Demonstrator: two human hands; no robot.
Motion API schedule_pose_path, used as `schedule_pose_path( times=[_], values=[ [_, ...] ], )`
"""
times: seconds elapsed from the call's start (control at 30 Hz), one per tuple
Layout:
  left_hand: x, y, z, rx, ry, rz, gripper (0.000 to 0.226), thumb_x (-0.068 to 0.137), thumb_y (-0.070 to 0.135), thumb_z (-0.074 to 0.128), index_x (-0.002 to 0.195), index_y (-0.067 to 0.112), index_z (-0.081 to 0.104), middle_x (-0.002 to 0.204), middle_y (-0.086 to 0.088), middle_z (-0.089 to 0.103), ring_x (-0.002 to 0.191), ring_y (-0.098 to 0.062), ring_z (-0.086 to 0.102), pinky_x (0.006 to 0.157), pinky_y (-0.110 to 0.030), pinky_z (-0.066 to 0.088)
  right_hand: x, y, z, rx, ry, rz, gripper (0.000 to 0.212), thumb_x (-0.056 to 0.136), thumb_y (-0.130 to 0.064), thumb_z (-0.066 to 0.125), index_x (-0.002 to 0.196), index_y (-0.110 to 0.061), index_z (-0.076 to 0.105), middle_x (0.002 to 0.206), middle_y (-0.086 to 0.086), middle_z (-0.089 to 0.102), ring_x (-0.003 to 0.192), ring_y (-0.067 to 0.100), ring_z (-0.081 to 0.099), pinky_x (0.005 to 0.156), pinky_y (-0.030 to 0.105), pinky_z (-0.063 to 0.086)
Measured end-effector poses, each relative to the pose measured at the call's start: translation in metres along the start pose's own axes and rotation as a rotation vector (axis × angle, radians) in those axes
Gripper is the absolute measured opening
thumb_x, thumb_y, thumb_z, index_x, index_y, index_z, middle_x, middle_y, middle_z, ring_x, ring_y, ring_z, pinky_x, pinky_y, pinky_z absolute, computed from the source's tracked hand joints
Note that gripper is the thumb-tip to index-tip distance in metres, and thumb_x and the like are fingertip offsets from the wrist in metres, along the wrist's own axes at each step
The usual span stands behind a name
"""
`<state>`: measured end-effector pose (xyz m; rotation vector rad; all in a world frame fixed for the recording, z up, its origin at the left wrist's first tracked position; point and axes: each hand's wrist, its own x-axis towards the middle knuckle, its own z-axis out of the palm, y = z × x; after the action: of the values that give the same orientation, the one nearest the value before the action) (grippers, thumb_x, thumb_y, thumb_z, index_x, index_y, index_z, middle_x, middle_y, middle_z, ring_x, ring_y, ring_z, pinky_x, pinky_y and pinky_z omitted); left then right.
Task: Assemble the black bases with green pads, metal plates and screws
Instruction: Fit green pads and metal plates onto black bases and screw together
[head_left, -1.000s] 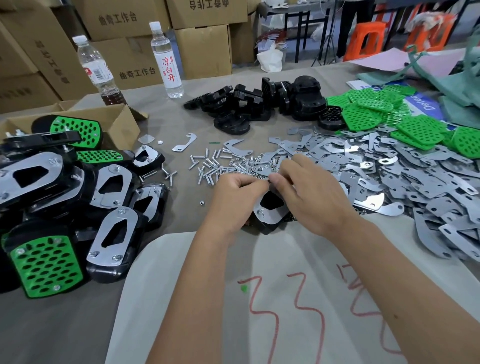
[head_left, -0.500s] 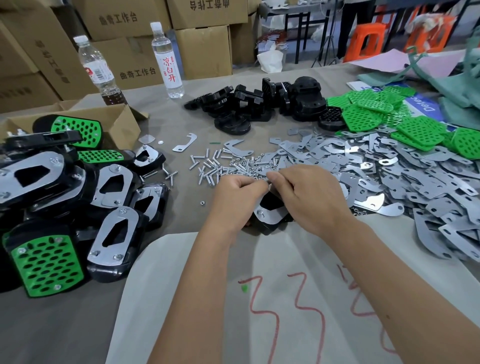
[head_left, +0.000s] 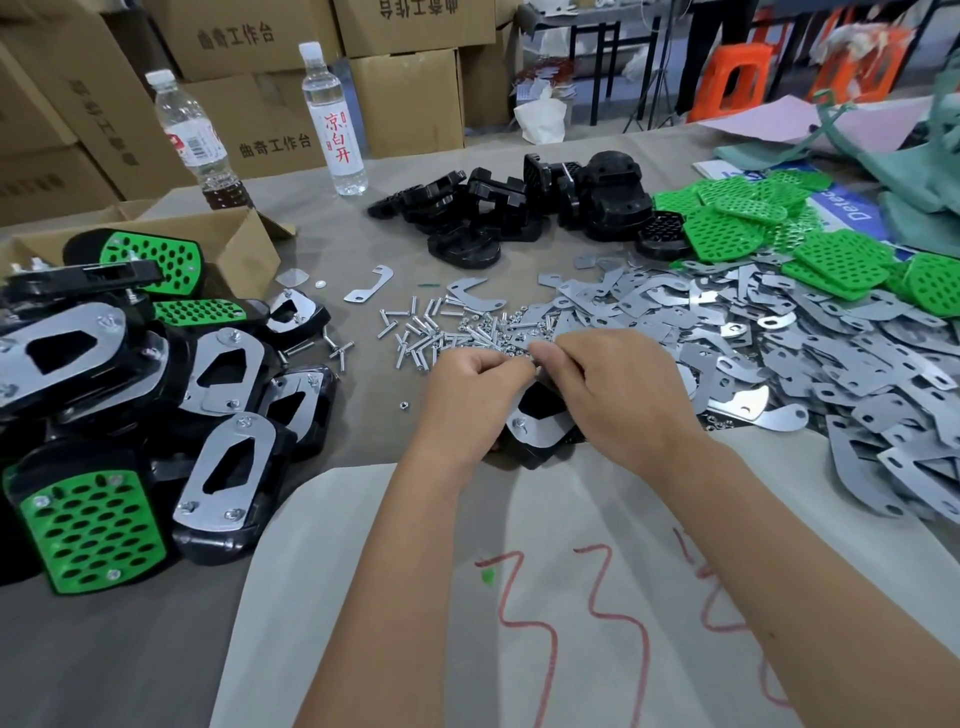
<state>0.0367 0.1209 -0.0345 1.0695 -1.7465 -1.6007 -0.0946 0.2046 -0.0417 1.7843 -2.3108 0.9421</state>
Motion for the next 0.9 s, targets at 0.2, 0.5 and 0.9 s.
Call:
schedule_pose_path(
  times=[0.2, 0.5, 0.9],
  values=[
    [-0.0003, 0.0012, -0.0004, 0.041, 0.03, 0.003, 0.042, 0.07, 0.027, 0.062, 0.079, -0.012, 0.049, 0.07, -0.016, 0.044, 0.062, -0.03, 0.042, 0.059, -0.044, 0.042, -0.0017, -0.0023, 0.002, -0.048, -0.049, 0.004, 0.038, 0.107, -0.043, 0.035, 0.078, -0.021, 0.045, 0.074, -0.006, 0.048, 0.075, 0.026, 0.051, 0.063, 0.041, 0.039],
    [-0.0019, 0.0049, -0.0008, 0.056, 0.044, 0.026, 0.039, 0.069, 0.028, 0.06, 0.079, -0.009, 0.052, 0.07, -0.015, 0.045, 0.062, -0.031, 0.044, 0.052, -0.051, 0.047, 0.0002, -0.0073, -0.0004, -0.022, -0.009, -0.028, 0.026, 0.106, -0.041, 0.032, 0.094, -0.021, 0.041, 0.091, -0.004, 0.041, 0.071, 0.028, 0.048, 0.058, 0.043, 0.042],
    [-0.007, 0.0062, 0.0009, 0.044, -0.005, 0.053, 0.038, 0.08, 0.032, 0.069, 0.081, -0.006, 0.065, 0.073, -0.023, 0.058, 0.067, -0.029, 0.054, 0.068, -0.065, 0.056, -0.0002, -0.0065, 0.0027, -0.104, 0.103, -0.008, 0.033, 0.109, -0.035, 0.041, 0.08, -0.019, 0.043, 0.085, -0.002, 0.042, 0.066, 0.026, 0.046, 0.054, 0.038, 0.034]
  ],
)
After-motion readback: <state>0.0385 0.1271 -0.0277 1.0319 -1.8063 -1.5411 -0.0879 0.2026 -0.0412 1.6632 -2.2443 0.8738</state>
